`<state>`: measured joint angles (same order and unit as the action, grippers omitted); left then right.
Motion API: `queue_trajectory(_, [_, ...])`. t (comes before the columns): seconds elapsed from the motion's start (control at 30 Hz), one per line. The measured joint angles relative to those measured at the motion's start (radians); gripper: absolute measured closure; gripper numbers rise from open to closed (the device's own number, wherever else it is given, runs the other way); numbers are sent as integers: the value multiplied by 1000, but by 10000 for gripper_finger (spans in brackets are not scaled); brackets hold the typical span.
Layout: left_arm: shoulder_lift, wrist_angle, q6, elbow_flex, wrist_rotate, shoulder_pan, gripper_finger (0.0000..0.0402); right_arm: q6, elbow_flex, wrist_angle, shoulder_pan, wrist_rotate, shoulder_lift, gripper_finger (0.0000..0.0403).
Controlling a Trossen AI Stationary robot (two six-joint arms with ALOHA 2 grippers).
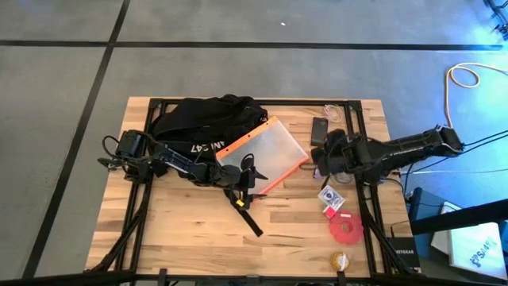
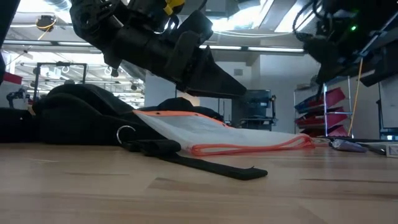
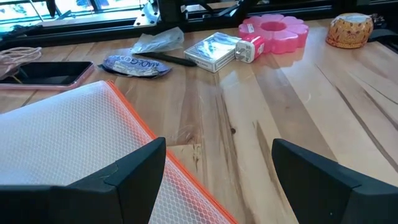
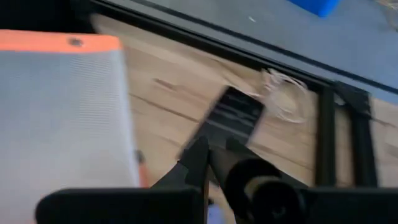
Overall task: Unpack backpack
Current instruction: Move the bottom black pen to the top right of the table
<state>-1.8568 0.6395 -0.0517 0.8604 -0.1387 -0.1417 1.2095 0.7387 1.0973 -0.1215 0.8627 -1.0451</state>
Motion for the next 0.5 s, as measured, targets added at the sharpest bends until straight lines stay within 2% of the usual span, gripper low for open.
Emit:
queue_trajectory(0.23, [0, -2, -13, 0, 0, 0, 124, -253, 0, -28, 286, -142, -53, 384])
queue_trajectory(0.37, [0, -2, -8, 0, 0, 0, 124, -347, 0, -40, 417, -164, -123, 384])
queue_trajectory(0.5, [0, -3, -7, 0, 0, 0, 124, -467, 0, -126, 505, -176, -205, 384])
